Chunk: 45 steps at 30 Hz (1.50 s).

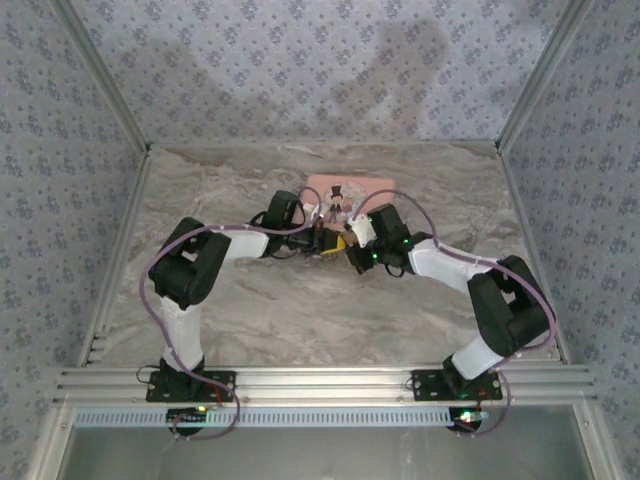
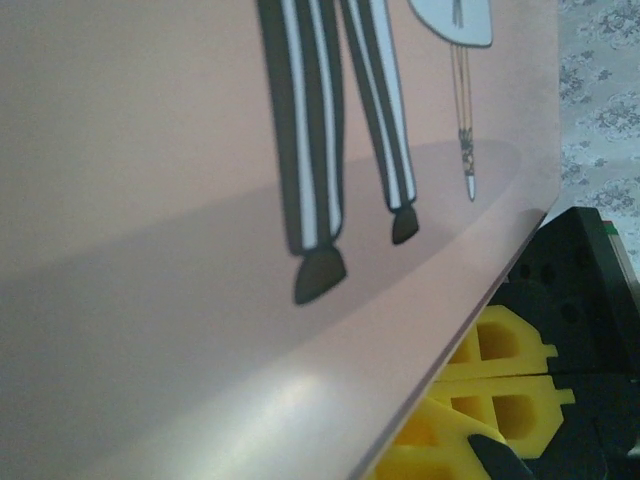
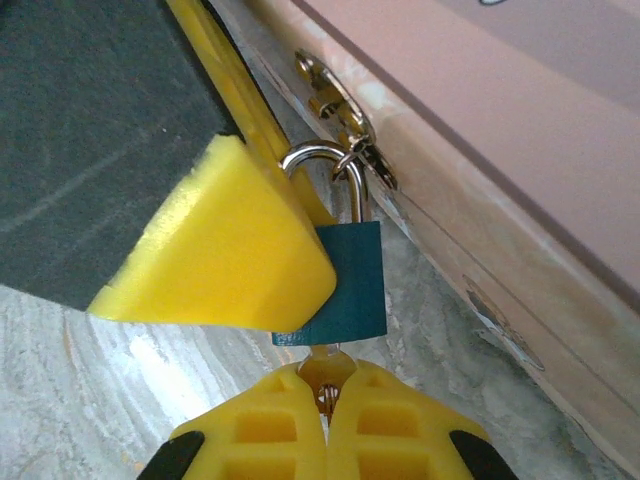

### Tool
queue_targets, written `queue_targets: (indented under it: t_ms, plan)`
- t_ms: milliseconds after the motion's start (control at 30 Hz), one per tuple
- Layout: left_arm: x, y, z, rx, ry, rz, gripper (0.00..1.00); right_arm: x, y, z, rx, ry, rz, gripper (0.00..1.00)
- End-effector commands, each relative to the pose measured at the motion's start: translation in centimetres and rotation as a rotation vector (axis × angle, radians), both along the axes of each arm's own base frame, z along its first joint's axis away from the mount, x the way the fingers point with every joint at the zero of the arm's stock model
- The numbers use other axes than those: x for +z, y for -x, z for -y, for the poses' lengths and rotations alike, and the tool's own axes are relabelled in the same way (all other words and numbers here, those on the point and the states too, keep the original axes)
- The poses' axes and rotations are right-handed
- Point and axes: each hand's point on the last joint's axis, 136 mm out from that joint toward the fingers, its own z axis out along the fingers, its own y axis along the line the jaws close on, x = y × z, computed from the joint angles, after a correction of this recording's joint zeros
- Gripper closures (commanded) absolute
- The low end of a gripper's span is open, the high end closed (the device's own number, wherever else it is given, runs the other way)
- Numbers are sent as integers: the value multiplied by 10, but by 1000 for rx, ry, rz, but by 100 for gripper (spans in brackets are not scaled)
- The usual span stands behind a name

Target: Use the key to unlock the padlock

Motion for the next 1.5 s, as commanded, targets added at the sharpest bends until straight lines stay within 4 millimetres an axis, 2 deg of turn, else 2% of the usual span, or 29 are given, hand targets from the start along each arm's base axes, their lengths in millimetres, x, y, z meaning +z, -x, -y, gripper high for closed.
queue_targets:
  t_ms: [0, 133, 233, 433, 633, 800, 900, 1100, 1333, 1467]
  plan:
    - [-12, 25, -8, -33, -46, -180, 100, 16, 8, -19, 71, -131, -62, 100]
    - [-19, 28, -11, -34, -62, -179, 99, 23, 10, -23, 83, -220, -107, 100]
    - [-24, 28, -13, -23, -76, -174, 93, 18, 13, -23, 88, -216, -128, 100]
    - [-33, 29, -19, -9, -122, -170, 74, 11, 15, -25, 78, -218, -137, 100]
    - [-40, 33, -27, 12, -173, -165, 69, -4, 18, -25, 66, -206, -176, 100]
    - [-36, 35, -37, 47, -207, -129, 62, -28, 22, -22, 51, -154, -219, 100]
    - [-31, 34, -41, 74, -216, -108, 61, -35, 22, -21, 31, -144, -212, 100]
    - [-22, 26, -50, 129, -228, -83, 54, -39, 19, -22, 33, -110, -211, 100]
    - [-16, 13, -63, 227, -233, -62, 54, -44, 22, -25, 52, -87, -226, 100]
    - [-14, 10, -59, 240, -190, -82, 55, -41, 22, -29, 54, -96, -209, 100]
